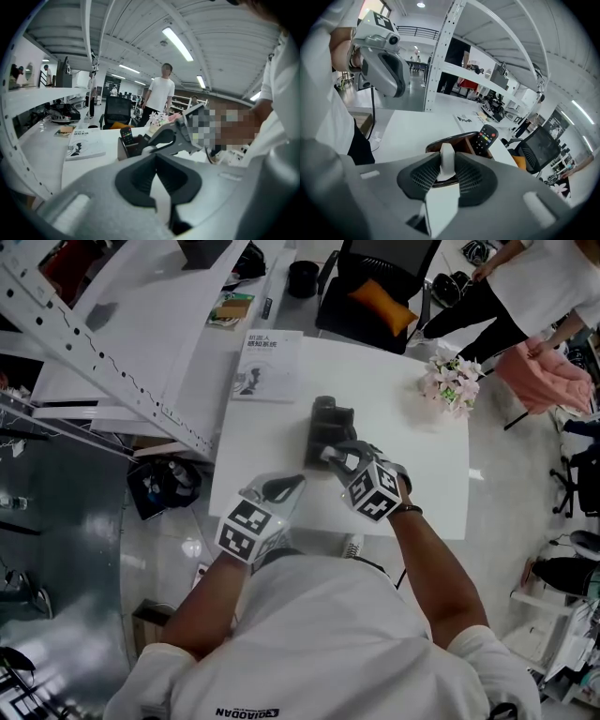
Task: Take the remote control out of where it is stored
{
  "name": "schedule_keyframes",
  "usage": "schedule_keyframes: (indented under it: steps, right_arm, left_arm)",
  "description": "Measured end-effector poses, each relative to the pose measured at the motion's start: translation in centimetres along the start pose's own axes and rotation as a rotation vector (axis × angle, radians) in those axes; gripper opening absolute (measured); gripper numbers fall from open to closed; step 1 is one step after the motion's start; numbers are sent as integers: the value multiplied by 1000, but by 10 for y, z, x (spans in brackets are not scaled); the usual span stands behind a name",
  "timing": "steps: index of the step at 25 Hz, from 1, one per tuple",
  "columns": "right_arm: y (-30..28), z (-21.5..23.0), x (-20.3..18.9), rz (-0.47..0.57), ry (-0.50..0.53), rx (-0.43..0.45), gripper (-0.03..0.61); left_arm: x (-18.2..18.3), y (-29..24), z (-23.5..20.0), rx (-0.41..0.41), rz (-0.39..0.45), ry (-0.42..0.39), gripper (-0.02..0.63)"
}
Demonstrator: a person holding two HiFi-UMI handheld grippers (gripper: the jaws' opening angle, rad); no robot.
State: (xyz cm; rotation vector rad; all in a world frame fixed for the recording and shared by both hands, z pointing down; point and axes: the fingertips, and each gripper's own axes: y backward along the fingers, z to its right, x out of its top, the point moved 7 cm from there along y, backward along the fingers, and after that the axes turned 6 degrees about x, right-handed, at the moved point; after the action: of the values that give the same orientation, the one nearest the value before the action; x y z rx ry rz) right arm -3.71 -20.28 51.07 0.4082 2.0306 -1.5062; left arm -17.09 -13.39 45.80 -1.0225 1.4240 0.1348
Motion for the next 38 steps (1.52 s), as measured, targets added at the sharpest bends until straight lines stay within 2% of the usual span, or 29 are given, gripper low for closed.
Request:
schedule_keyframes:
  steps: [11,16,20,23,25,30,34,38]
  right_arm:
    - [59,7,18,187,-55,-44,104]
    - [97,14,11,278,-124,-96,103]
    - [126,20,-10,348,-239,-130,101]
    - [143,25,-38,397,-366,-162,101]
    - [146,31,-66,412,-490,-184,100]
    - [132,50,-142,477,-923,-223,98]
    - [112,59,-177,604,-1240,-191,98]
    - [86,61,-200,694,-1430,-159,98]
  left_arm:
    - [9,-12,10,37,-3,-19,2]
    - [14,-23,19,25,-14,-31,2]
    - [18,-35,28,13,-21,-44,2]
    - [21,-43,34,2,-27,-49,2]
    - [22,-47,37,-5,-30,-53,2]
    - [23,-59,45,-18,-48,-58,2]
    - [25,-63,48,-19,-54,-55,2]
    - [23,-64,47,-11,-55,-47,2]
